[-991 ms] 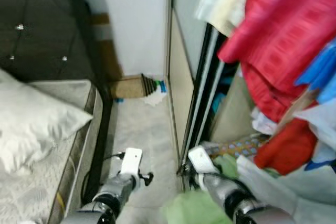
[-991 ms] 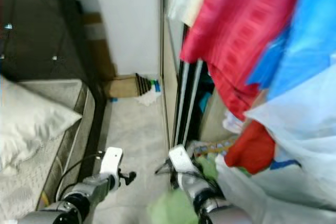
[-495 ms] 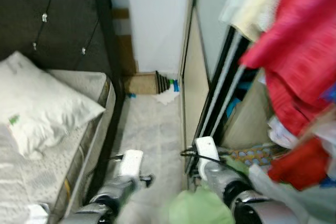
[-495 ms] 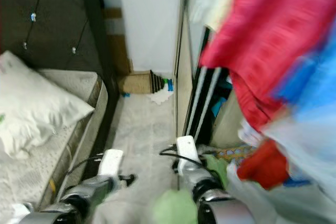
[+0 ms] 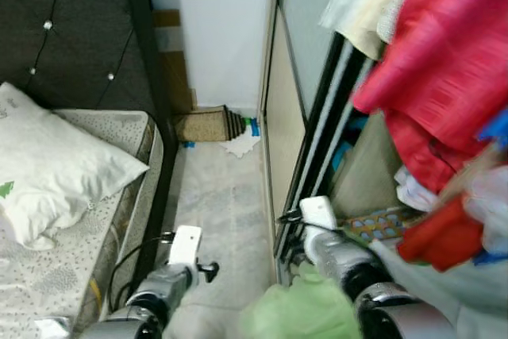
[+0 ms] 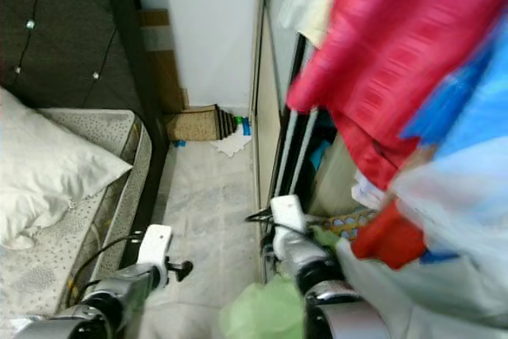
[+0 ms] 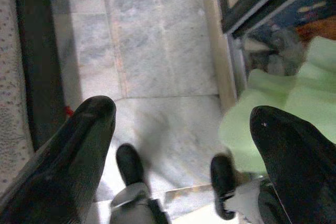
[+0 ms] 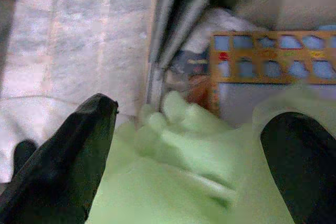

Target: Clean up the room

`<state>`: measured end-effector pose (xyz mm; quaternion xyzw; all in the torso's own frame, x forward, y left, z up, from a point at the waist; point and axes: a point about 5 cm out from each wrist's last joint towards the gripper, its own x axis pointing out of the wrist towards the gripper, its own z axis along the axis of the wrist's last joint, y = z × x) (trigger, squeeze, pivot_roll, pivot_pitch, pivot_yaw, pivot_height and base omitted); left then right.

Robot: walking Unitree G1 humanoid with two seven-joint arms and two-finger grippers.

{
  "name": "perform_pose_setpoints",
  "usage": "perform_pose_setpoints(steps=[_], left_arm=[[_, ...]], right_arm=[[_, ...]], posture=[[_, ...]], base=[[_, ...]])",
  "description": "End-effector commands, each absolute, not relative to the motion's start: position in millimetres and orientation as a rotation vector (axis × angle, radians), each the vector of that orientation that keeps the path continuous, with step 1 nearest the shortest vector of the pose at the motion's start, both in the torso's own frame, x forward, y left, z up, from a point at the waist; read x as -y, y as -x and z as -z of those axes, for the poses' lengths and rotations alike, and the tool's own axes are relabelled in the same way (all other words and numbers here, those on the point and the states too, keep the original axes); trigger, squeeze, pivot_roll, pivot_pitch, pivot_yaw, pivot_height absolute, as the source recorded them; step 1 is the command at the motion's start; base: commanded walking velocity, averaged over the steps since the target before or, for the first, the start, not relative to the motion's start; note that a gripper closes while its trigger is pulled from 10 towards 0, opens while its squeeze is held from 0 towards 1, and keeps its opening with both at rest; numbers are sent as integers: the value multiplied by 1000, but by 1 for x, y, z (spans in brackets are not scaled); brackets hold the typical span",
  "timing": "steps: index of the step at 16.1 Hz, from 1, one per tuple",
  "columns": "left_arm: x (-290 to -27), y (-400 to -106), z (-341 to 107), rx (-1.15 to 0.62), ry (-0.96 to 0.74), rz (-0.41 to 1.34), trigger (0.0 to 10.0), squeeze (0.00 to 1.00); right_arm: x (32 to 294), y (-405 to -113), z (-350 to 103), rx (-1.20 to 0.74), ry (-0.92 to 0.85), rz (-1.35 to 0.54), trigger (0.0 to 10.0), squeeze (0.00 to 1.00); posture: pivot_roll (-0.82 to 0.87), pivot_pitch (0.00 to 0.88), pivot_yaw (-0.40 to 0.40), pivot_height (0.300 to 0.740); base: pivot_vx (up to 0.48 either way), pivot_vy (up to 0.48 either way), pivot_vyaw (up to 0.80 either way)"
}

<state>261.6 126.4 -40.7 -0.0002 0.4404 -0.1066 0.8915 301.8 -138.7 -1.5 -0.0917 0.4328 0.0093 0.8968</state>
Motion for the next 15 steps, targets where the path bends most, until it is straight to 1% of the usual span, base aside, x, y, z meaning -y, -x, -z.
perform_pose_setpoints(steps=[1,4,6,10,11,15], left_arm=[[-125,-261,41,-921,-1,226,10000,0],[-125,-262,41,-917,3,226,10000,0],[-125,-263,40,-910,5,230,10000,0],[-125,-262,40,-914,20,226,10000,0],[-125,-263,40,-913,20,228,10000,0],[-126,-263,40,-913,23,225,10000,0]], right_arm=[[141,-303,-3,-888,200,-36,10000,0],[153,-294,-4,-847,240,-87,10000,0],[157,-289,-3,-857,159,-74,10000,0],[158,-284,-6,-868,117,-34,10000,0],[158,-283,-6,-885,80,-26,10000,0],[156,-281,-7,-876,91,-46,10000,0]], posture=[[-152,28,-56,740],[-163,27,-45,740],[-165,28,-37,740],[-166,27,-33,740],[-167,27,-33,740],[-164,26,-33,740]], base=[[0,0,0],[0,0,0],[0,0,0],[0,0,0],[0,0,-788],[0,0,-786]])
